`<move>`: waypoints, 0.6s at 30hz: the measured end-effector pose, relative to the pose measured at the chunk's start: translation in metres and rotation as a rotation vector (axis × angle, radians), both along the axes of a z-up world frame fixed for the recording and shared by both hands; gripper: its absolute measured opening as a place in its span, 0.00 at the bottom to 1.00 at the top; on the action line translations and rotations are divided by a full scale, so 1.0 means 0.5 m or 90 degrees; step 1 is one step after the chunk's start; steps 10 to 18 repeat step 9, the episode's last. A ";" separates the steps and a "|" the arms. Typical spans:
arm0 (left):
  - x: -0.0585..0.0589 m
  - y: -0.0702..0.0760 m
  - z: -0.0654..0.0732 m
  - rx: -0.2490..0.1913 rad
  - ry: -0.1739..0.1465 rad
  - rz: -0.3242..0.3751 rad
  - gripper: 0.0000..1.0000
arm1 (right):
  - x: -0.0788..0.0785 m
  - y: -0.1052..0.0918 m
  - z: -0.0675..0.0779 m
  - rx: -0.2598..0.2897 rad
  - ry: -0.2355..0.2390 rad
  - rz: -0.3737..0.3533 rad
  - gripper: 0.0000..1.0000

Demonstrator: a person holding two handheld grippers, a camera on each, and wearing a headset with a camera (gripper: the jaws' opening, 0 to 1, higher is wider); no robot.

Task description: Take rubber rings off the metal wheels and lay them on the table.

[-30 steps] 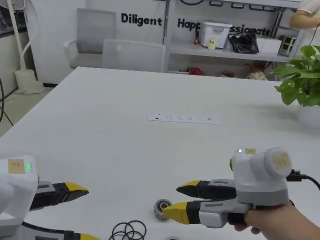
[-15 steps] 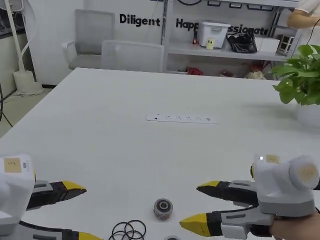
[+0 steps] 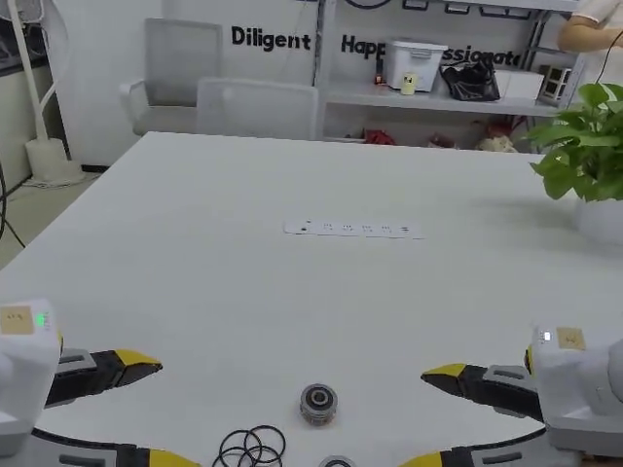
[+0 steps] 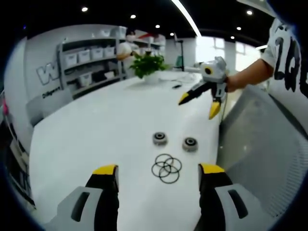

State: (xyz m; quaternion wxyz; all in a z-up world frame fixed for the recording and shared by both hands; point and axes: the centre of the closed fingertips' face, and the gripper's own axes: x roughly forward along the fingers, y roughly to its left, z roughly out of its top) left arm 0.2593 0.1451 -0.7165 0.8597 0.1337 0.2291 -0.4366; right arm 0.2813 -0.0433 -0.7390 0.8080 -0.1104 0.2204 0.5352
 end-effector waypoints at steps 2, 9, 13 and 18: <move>0.000 0.000 0.000 0.000 0.000 0.001 0.69 | -0.001 -0.007 -0.002 0.000 -0.001 -0.005 0.74; -0.003 0.002 -0.002 0.000 0.000 0.003 0.69 | -0.007 -0.024 -0.008 -0.001 0.000 -0.019 0.76; -0.003 0.002 -0.002 0.000 0.000 0.003 0.69 | -0.007 -0.024 -0.008 -0.001 0.000 -0.019 0.76; -0.003 0.002 -0.002 0.000 0.000 0.003 0.69 | -0.007 -0.024 -0.008 -0.001 0.000 -0.019 0.76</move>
